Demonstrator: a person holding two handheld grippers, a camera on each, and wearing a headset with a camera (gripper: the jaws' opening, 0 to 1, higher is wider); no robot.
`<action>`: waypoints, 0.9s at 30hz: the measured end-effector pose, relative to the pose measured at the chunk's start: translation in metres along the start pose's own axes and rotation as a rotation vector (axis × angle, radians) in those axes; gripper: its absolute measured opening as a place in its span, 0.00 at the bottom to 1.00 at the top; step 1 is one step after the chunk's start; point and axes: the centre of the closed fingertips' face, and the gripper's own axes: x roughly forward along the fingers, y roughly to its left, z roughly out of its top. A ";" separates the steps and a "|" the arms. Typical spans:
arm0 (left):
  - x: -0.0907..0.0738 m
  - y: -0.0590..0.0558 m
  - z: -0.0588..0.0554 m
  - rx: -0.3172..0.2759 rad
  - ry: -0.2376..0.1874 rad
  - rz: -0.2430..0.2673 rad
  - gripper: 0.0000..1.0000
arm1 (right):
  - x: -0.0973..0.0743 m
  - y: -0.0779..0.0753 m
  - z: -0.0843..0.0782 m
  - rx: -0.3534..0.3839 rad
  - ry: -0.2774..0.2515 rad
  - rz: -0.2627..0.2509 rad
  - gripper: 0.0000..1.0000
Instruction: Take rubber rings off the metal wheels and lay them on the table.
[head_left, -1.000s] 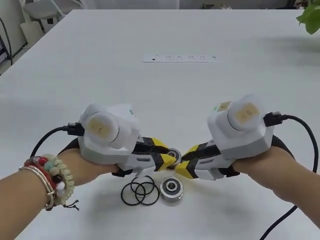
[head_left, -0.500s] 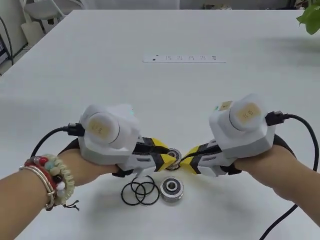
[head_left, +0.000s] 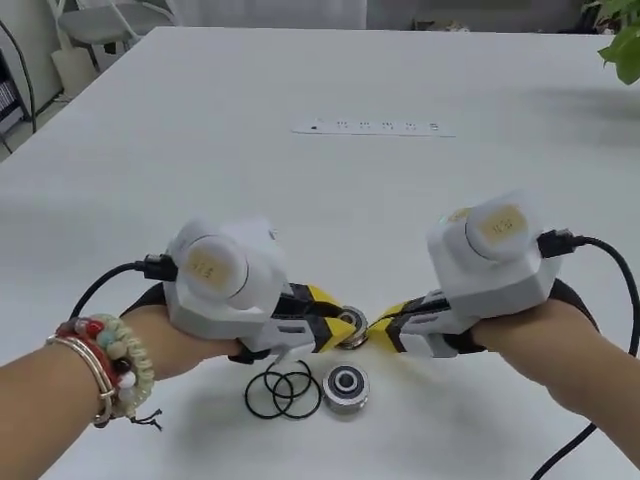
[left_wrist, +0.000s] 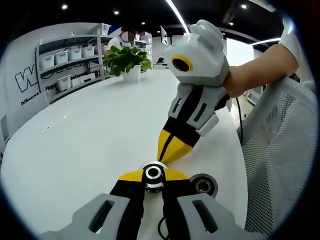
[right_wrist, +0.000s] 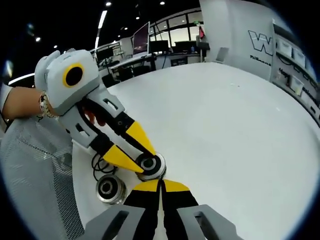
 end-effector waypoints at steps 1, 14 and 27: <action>0.000 0.000 0.000 -0.004 0.001 0.001 0.08 | -0.001 0.001 0.002 0.037 -0.012 0.005 0.00; -0.001 -0.001 0.000 0.031 0.000 0.016 0.08 | -0.003 0.009 0.013 0.124 -0.044 0.018 0.00; -0.001 0.000 0.000 0.030 -0.003 0.014 0.08 | -0.005 0.016 0.018 0.134 -0.053 0.034 0.00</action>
